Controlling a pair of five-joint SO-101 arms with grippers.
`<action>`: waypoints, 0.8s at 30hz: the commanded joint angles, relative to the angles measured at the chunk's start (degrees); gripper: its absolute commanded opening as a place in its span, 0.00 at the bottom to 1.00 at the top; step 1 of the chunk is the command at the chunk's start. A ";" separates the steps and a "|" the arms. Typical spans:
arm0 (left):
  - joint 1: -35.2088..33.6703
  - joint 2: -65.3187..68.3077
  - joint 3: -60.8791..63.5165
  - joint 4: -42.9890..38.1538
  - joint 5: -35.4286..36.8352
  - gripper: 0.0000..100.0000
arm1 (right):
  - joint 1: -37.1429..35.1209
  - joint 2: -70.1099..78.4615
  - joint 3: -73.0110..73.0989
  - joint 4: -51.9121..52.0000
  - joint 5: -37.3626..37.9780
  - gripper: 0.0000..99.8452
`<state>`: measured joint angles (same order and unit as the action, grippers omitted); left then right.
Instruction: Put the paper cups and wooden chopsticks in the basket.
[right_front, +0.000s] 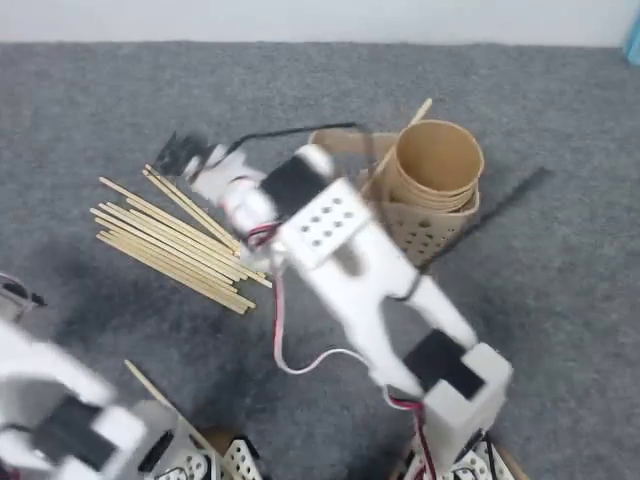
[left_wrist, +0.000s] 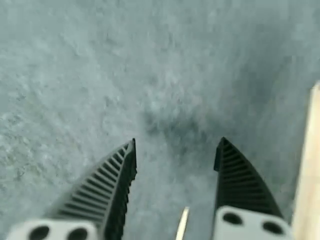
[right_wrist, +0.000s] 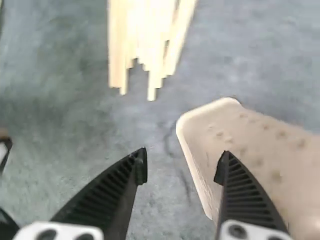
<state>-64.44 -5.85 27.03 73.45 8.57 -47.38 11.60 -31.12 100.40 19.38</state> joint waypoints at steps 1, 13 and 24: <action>3.25 7.38 -4.53 8.79 -5.63 0.24 | 2.95 -7.25 -2.73 2.15 -1.05 0.22; 14.42 -0.53 12.70 1.85 -6.24 0.24 | 2.77 -7.60 -0.62 1.63 1.67 0.22; 17.67 -4.13 25.89 -3.96 -10.02 0.24 | 2.68 -7.52 -0.53 1.63 2.02 0.22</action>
<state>-46.33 -8.04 52.35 70.90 -0.48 -45.10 8.09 -31.12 100.40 20.53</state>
